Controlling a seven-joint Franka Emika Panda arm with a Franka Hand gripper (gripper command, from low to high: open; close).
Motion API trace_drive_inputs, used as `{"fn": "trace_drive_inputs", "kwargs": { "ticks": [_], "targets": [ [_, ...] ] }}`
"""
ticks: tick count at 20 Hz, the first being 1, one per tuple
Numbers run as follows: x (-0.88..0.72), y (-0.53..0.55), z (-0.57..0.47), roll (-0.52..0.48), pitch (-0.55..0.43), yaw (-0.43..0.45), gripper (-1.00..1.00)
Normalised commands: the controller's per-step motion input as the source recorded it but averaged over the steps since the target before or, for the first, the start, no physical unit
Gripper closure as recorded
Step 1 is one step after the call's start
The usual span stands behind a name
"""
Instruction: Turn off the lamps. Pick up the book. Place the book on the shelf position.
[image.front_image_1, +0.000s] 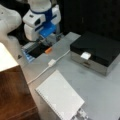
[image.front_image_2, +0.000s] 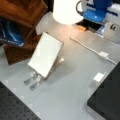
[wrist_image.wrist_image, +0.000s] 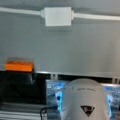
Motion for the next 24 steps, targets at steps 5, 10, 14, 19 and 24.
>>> {"fn": "trace_drive_inputs", "kwargs": {
  "ticks": [5, 10, 14, 19, 24],
  "targets": [
    [-0.37, 0.3, -0.28, 0.039, -0.147, -0.138, -1.0],
    [-0.32, 0.28, -0.27, 0.038, -0.17, -0.122, -1.0],
    [-0.28, 0.27, -0.17, -0.001, -0.179, -0.157, -1.0],
    [-0.25, 0.19, -0.15, 0.007, -0.195, -0.139, -1.0],
    [-0.21, 0.16, -0.17, 0.05, -0.201, -0.137, 1.0]
  ]
}}
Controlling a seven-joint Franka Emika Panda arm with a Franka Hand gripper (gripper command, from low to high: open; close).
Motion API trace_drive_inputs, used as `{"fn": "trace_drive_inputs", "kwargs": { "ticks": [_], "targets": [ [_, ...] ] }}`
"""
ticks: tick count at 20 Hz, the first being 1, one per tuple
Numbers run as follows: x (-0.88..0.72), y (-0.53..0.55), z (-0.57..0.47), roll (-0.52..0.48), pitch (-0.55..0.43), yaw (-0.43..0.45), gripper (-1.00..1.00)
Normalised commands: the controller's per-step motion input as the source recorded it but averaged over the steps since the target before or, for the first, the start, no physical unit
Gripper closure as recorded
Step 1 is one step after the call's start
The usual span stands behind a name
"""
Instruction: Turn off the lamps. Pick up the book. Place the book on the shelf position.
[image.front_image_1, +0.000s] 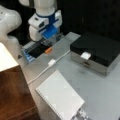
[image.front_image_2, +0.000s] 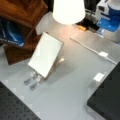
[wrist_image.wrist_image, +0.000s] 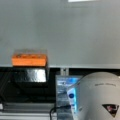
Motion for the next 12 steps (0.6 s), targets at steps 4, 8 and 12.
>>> {"fn": "trace_drive_inputs", "kwargs": {
  "ticks": [4, 8, 12],
  "targets": [
    [-0.19, 0.16, -0.15, 0.073, -0.213, -0.133, 1.0],
    [-0.22, 0.13, -0.14, 0.094, -0.214, -0.121, 1.0],
    [-0.25, 0.11, -0.16, 0.087, -0.21, -0.108, 1.0]
  ]
}}
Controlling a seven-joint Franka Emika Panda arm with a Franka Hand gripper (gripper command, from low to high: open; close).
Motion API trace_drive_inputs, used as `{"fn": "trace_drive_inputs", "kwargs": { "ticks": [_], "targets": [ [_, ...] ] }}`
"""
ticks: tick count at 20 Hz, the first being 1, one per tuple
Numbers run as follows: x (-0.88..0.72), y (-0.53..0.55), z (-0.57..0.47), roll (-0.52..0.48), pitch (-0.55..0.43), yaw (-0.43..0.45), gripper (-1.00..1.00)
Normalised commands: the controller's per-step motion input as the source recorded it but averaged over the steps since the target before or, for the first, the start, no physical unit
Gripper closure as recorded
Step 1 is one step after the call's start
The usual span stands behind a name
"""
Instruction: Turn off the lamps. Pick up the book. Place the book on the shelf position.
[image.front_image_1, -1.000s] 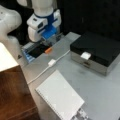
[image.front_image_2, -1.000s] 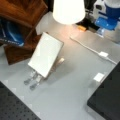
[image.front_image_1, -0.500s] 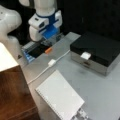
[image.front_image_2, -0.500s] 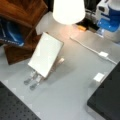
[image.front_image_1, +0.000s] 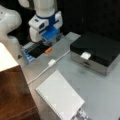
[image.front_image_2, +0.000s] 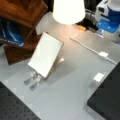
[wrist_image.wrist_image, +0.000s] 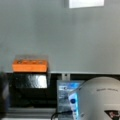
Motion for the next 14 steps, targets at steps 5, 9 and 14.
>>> {"fn": "trace_drive_inputs", "kwargs": {
  "ticks": [5, 9, 14],
  "targets": [
    [-0.26, 0.09, -0.19, 0.082, -0.221, -0.102, 1.0],
    [-0.28, 0.1, -0.25, 0.081, -0.228, -0.095, 1.0],
    [-0.3, 0.12, -0.29, 0.084, -0.233, -0.074, 1.0]
  ]
}}
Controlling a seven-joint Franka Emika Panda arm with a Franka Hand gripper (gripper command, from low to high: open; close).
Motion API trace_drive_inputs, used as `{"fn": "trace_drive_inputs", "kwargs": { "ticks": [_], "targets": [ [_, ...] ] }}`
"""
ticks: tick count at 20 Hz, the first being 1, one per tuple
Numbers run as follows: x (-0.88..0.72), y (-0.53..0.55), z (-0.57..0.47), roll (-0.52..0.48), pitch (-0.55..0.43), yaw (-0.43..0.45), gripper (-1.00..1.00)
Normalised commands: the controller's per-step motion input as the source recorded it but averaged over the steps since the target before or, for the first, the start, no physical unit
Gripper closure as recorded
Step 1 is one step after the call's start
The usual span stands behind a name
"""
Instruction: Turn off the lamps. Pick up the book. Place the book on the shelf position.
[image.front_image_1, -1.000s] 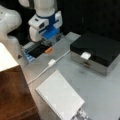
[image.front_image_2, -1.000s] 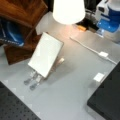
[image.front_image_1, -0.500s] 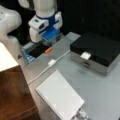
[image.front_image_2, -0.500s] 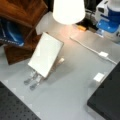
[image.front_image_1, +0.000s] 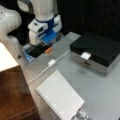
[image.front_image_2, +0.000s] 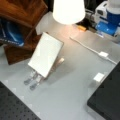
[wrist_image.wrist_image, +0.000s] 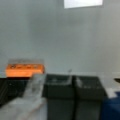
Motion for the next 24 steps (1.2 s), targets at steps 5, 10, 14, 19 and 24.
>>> {"fn": "trace_drive_inputs", "kwargs": {
  "ticks": [5, 10, 14, 19, 24],
  "targets": [
    [-0.28, 0.13, -0.32, 0.083, -0.293, -0.056, 1.0],
    [-0.32, 0.14, -0.31, 0.082, -0.317, -0.055, 1.0],
    [-0.31, 0.11, -0.29, 0.096, -0.322, -0.076, 1.0],
    [-0.3, 0.06, -0.38, 0.105, -0.329, -0.102, 1.0],
    [-0.33, 0.01, -0.47, 0.105, -0.34, -0.101, 1.0]
  ]
}}
